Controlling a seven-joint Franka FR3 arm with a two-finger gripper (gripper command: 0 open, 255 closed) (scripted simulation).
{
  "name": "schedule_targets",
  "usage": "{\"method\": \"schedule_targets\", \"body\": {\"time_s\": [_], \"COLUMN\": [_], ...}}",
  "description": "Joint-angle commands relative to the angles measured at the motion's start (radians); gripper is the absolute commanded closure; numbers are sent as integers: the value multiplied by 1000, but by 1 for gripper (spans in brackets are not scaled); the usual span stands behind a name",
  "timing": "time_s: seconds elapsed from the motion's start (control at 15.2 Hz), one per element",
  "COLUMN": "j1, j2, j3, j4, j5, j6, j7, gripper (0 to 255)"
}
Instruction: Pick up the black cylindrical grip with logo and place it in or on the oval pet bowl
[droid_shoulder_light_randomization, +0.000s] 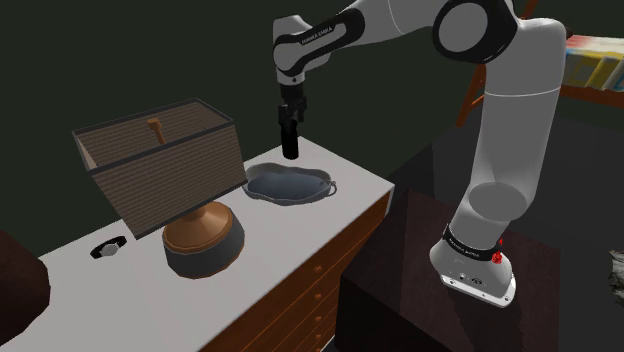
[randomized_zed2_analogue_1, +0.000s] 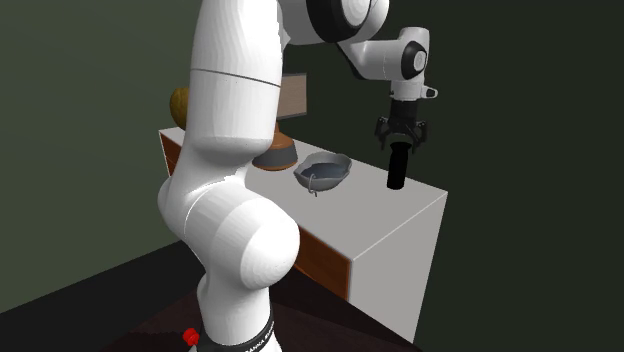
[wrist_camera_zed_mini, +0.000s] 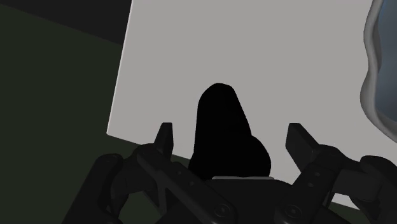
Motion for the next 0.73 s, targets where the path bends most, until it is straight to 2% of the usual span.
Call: {"method": "schedule_targets", "body": {"time_s": [0.0, 0.33, 0.4, 0.66], "j1": [0, 0, 0, 0], "j2": [1, 1, 1, 1], "j3": [0, 0, 0, 0], "j4": [-3, -3, -3, -3], "j5": [0, 0, 0, 0], "j6": [5, 4, 4, 5], "j7": [0, 0, 0, 0], "gripper": [0, 0, 255, 255]}}
